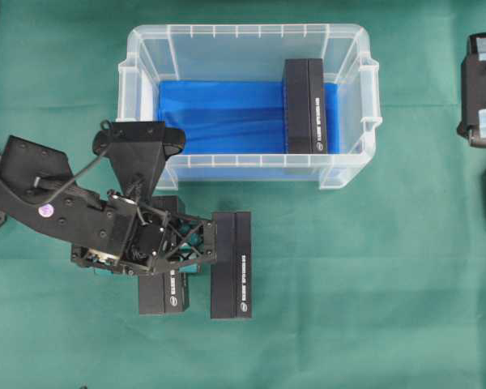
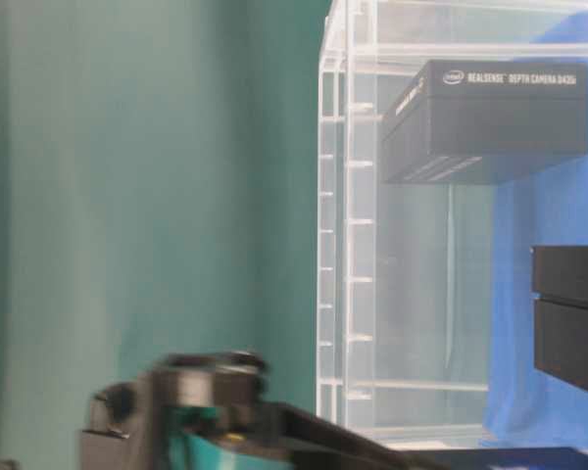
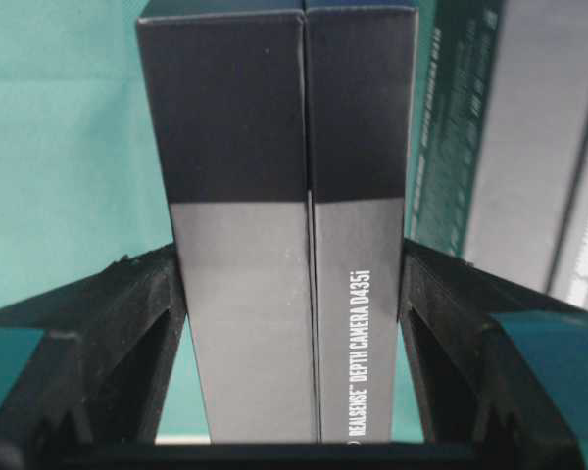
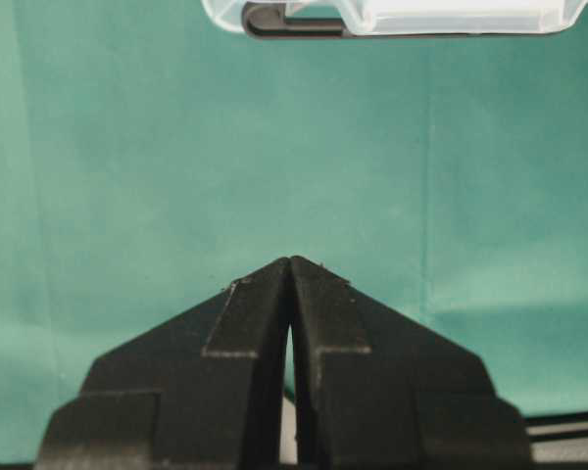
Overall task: Take the box out of the case with the left arm.
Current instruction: 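Carry the box forward and lower it left of the middle box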
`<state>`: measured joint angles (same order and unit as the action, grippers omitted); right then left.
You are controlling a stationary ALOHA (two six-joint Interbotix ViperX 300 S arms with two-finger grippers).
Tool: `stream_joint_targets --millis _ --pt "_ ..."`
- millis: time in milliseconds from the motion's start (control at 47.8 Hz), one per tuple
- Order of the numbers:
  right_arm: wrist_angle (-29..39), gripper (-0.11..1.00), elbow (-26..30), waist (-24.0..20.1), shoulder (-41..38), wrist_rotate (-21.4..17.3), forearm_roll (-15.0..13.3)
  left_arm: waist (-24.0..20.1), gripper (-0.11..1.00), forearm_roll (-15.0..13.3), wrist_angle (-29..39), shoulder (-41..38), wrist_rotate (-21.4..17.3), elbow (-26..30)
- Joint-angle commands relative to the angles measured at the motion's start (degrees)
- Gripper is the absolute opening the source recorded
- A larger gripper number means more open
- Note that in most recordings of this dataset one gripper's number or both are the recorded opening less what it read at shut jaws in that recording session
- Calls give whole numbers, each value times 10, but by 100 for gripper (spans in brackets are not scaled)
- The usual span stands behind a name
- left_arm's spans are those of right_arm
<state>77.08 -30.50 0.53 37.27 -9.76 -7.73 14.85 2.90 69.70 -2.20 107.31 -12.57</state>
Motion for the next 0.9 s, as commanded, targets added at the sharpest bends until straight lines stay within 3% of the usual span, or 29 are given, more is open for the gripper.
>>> stream_joint_targets --millis 0,377,879 --pt "-3 3 6 0 0 0 -2 5 60 2 -29 18 1 -11" --pt "-2 3 6 0 -2 0 -1 6 60 -4 -105 4 -2 -76" --pt "-3 3 6 0 -6 0 -1 6 60 -9 -139 4 -5 -83"
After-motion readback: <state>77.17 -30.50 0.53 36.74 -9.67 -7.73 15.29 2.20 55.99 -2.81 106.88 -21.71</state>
